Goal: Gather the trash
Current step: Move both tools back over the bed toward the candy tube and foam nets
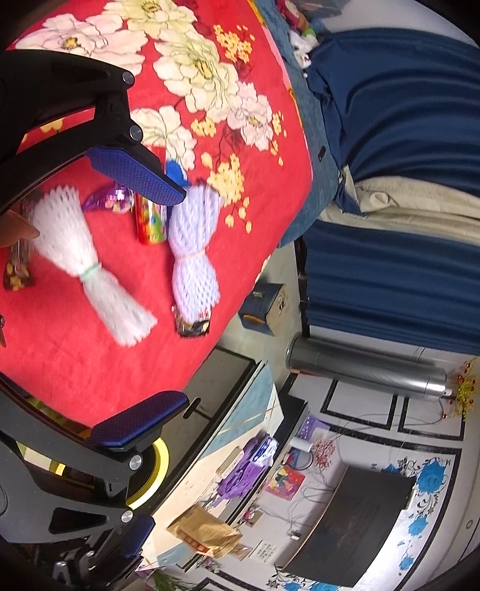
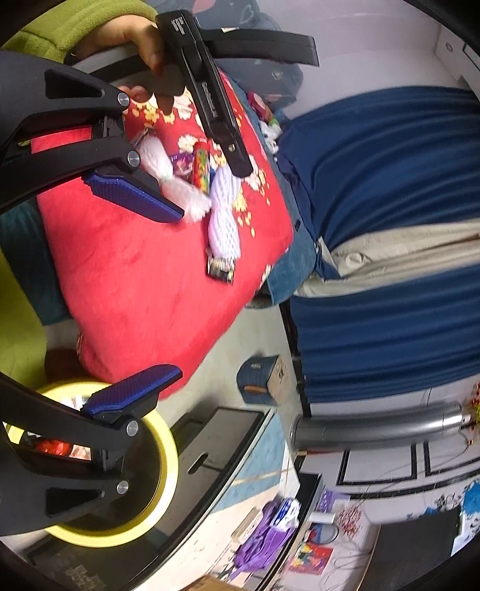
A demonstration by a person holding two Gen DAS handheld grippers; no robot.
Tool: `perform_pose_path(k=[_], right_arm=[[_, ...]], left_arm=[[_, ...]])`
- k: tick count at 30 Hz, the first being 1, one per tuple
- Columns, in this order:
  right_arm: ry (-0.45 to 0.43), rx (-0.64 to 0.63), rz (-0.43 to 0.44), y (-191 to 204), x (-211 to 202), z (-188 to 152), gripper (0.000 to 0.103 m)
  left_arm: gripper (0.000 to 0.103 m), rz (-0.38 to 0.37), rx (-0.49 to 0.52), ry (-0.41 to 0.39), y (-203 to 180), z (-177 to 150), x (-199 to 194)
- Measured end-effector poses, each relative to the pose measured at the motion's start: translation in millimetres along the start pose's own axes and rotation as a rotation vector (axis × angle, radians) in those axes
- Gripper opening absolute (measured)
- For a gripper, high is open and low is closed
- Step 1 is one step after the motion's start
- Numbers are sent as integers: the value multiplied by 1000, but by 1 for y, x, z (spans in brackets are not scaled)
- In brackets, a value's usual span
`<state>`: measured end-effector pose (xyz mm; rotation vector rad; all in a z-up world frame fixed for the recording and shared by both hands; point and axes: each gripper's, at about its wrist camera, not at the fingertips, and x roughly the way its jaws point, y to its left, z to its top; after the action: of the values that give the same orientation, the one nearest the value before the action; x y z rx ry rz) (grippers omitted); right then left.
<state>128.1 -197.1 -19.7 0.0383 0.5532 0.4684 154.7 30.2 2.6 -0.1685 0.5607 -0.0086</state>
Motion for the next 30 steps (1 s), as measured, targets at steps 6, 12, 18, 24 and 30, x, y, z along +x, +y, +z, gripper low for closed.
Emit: perform_pose_path(k=[6,12,18,24,30], right_arm=[[9,-29,53,26,19,6,77],[38,-50,98,48,39,8,77],[75,-41,139,65,60,7,77],[110,-19,156,73,82,4,77],[146,-8,158,76,104,3,77]], left_arm=[[92,43,-35,-1,25,0,-2],[92,74,-81,10,50,0,-2],[92,97,-131,26,77,0,1],[92,88,-225,69,111,-7,12],[92,30,-326,126,136,-18,25]])
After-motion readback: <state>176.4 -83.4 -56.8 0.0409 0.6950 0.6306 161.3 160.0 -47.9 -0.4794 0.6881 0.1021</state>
